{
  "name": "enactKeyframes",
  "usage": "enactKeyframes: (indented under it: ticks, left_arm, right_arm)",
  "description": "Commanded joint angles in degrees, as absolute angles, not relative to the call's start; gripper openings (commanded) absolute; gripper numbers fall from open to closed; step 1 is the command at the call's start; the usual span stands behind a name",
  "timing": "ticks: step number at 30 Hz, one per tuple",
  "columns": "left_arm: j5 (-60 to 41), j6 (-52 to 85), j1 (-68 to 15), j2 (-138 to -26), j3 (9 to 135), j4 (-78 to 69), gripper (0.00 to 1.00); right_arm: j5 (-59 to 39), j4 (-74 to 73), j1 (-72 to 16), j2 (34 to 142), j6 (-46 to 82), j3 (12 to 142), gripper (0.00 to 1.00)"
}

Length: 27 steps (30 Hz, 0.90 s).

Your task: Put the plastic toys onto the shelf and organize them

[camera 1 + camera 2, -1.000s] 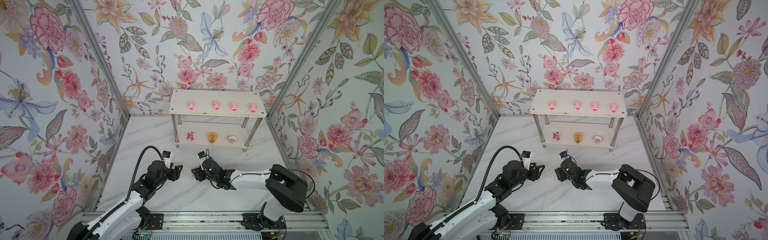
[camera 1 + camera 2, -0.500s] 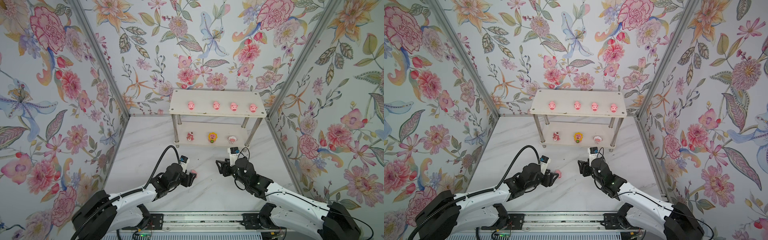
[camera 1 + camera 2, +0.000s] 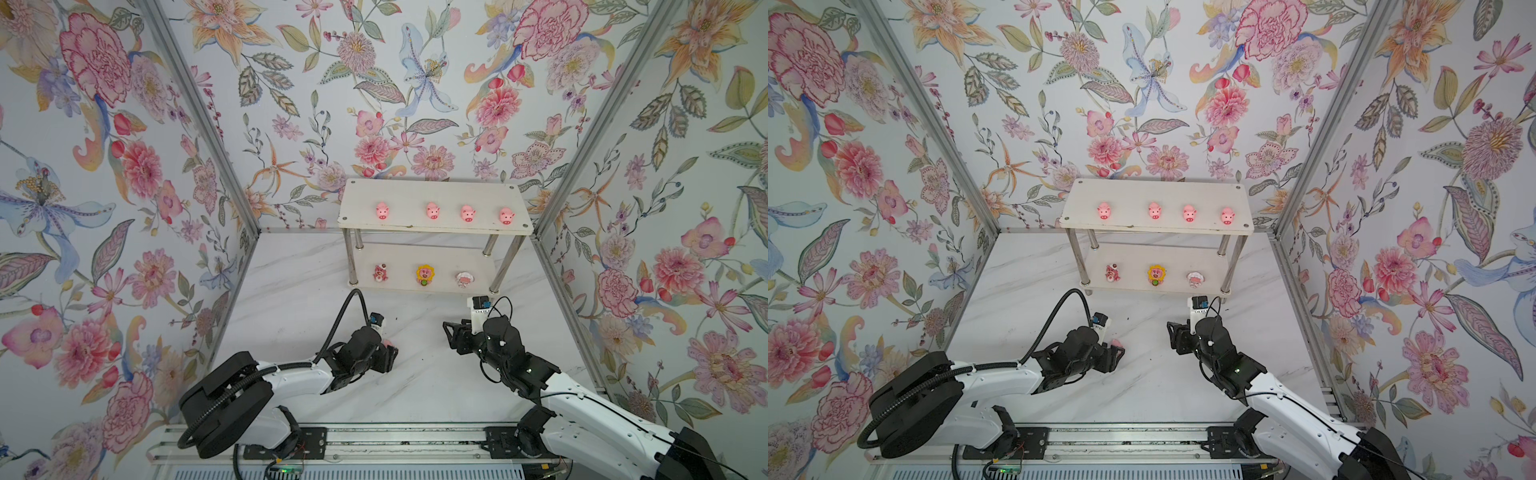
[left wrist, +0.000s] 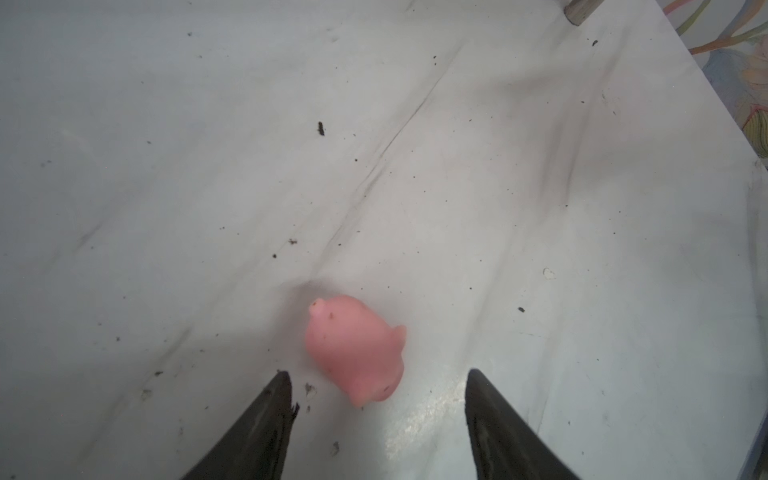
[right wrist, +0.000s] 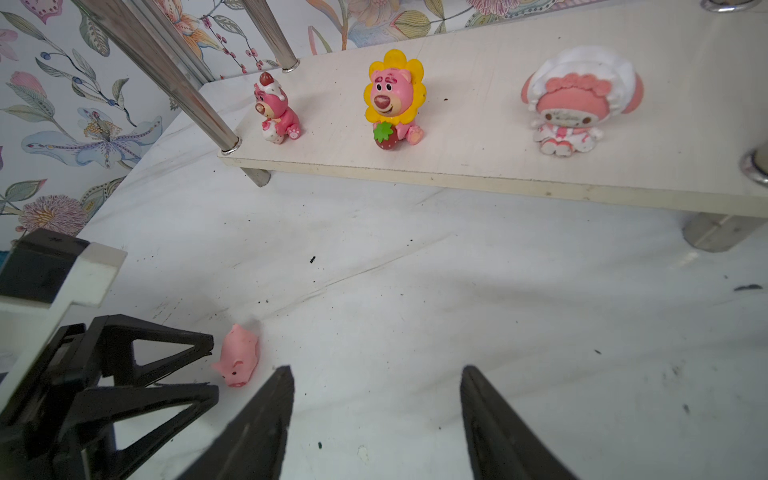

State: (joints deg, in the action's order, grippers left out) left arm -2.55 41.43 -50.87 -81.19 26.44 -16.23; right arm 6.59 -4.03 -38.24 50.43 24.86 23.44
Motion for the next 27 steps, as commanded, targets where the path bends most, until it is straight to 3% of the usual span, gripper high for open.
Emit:
enactKeyframes:
  ticks: [1,4,16,27]
  left_arm:
    - [-1.43,43.03,-52.03,-83.91,28.72,-17.41,0.67]
    - [-1.02,42.89,-52.12,-85.52,29.35,-17.83,0.66]
    - [-1.15,39.42,-50.69,-89.1,32.02,-19.6,0.36]
    - [-2.74,33.6,-45.86,-87.1,34.11,-13.56,0.15]
  right_arm:
    - [4.83,-3.16,-37.44,49.66,23.47,22.37,0.66]
    - [4.16,-3.16,-36.19,49.38,23.29,21.93,0.66]
    - [3.78,-4.2,-34.37,47.77,22.64,19.98,0.66]
    - [3.56,-5.09,-33.54,47.72,21.69,18.77,0.66]
